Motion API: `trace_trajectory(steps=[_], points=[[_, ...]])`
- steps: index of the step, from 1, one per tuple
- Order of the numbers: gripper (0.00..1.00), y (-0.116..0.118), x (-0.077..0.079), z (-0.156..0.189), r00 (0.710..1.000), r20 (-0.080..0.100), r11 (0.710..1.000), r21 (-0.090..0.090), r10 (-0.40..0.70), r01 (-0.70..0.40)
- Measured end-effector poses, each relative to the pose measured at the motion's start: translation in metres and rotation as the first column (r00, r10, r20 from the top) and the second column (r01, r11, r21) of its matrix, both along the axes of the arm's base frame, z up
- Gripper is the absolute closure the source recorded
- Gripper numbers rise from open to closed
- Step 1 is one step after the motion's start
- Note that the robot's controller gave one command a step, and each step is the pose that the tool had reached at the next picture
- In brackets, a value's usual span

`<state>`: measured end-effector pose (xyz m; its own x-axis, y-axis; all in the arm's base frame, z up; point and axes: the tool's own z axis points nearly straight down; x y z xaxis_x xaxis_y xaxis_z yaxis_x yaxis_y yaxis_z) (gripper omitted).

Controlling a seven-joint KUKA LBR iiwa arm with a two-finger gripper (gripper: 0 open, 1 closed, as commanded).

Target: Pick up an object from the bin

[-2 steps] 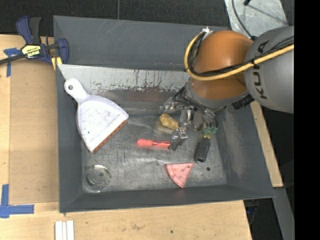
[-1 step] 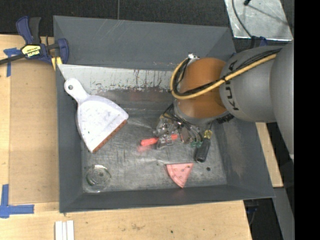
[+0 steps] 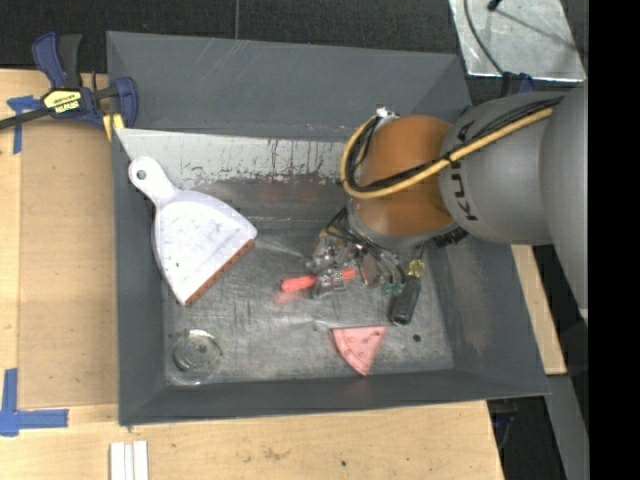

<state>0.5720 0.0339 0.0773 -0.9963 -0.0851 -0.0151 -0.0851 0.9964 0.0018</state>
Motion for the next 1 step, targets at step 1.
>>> trace_trajectory(steps=[1], points=[[1.00, -0.0069, 0.0287, 0.1673, 1.000, -0.004, 1.000, -0.004, 0.025, -0.025]])
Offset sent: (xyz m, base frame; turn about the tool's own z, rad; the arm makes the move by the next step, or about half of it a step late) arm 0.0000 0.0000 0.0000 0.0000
